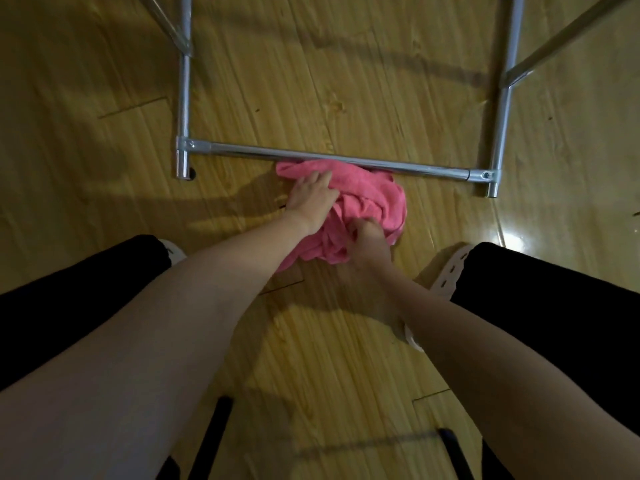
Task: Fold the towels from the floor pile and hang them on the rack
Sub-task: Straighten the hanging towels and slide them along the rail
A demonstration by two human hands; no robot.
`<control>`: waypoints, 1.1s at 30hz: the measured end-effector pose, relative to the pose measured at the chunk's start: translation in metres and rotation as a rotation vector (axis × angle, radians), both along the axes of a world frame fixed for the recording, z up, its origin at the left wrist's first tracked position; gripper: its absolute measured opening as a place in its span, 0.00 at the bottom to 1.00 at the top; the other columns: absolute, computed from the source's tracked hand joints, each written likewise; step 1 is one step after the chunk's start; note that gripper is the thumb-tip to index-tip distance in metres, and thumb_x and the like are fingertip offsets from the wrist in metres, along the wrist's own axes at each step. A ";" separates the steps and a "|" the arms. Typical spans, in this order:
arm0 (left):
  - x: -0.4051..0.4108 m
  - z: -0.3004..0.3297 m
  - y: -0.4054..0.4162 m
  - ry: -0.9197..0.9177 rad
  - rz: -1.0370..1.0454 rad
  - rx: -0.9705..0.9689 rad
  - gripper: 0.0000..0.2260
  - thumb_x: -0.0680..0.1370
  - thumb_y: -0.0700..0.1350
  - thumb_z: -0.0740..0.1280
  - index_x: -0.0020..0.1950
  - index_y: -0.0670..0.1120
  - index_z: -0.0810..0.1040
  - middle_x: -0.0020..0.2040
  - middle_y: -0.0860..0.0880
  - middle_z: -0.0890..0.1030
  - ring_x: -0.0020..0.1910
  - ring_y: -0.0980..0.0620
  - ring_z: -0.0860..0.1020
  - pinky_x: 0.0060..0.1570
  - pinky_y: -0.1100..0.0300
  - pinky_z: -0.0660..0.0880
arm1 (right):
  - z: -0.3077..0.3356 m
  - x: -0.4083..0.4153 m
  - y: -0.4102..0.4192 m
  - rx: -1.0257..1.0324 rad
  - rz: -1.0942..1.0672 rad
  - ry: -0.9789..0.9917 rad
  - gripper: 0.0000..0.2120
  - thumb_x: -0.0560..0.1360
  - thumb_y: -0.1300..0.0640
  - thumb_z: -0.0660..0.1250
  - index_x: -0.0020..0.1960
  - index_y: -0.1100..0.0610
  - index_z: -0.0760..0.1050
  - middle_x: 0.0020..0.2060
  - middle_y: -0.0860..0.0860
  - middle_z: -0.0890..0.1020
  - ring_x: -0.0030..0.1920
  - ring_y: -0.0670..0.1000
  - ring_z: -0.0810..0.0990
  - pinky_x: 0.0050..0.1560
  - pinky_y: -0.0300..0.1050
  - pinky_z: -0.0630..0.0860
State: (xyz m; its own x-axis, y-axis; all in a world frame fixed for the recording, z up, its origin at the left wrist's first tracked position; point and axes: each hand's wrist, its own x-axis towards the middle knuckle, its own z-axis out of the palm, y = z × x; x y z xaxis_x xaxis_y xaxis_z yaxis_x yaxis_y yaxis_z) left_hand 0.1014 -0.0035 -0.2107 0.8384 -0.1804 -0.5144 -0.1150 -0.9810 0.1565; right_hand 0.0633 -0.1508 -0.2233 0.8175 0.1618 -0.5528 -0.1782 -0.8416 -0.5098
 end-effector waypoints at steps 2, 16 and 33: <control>-0.007 0.004 0.005 -0.040 0.010 -0.007 0.13 0.79 0.44 0.60 0.62 0.45 0.75 0.72 0.43 0.65 0.69 0.42 0.64 0.64 0.49 0.63 | 0.003 0.004 -0.004 0.011 0.018 0.039 0.22 0.72 0.41 0.60 0.39 0.62 0.75 0.36 0.59 0.80 0.37 0.58 0.77 0.38 0.51 0.71; -0.106 0.124 0.038 -0.264 0.302 -0.349 0.05 0.77 0.43 0.68 0.49 0.42 0.78 0.46 0.46 0.81 0.48 0.46 0.78 0.47 0.53 0.73 | 0.149 -0.021 -0.025 0.168 0.081 -0.152 0.10 0.71 0.48 0.58 0.38 0.55 0.68 0.30 0.50 0.73 0.33 0.51 0.71 0.34 0.45 0.63; -0.198 0.327 0.019 -0.444 0.728 -0.660 0.06 0.79 0.46 0.65 0.43 0.48 0.74 0.33 0.57 0.73 0.31 0.64 0.71 0.32 0.71 0.66 | 0.410 -0.081 -0.038 0.689 -0.225 -0.419 0.04 0.72 0.64 0.59 0.39 0.59 0.70 0.32 0.47 0.72 0.35 0.46 0.70 0.36 0.45 0.69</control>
State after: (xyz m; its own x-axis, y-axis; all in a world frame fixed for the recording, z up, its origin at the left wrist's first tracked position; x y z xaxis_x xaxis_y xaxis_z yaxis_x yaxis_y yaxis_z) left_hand -0.0965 0.0156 0.1168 0.9440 0.3068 -0.1215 0.2852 -0.5735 0.7679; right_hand -0.0182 -0.1889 0.1870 0.9865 0.1603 -0.0328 0.0143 -0.2845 -0.9586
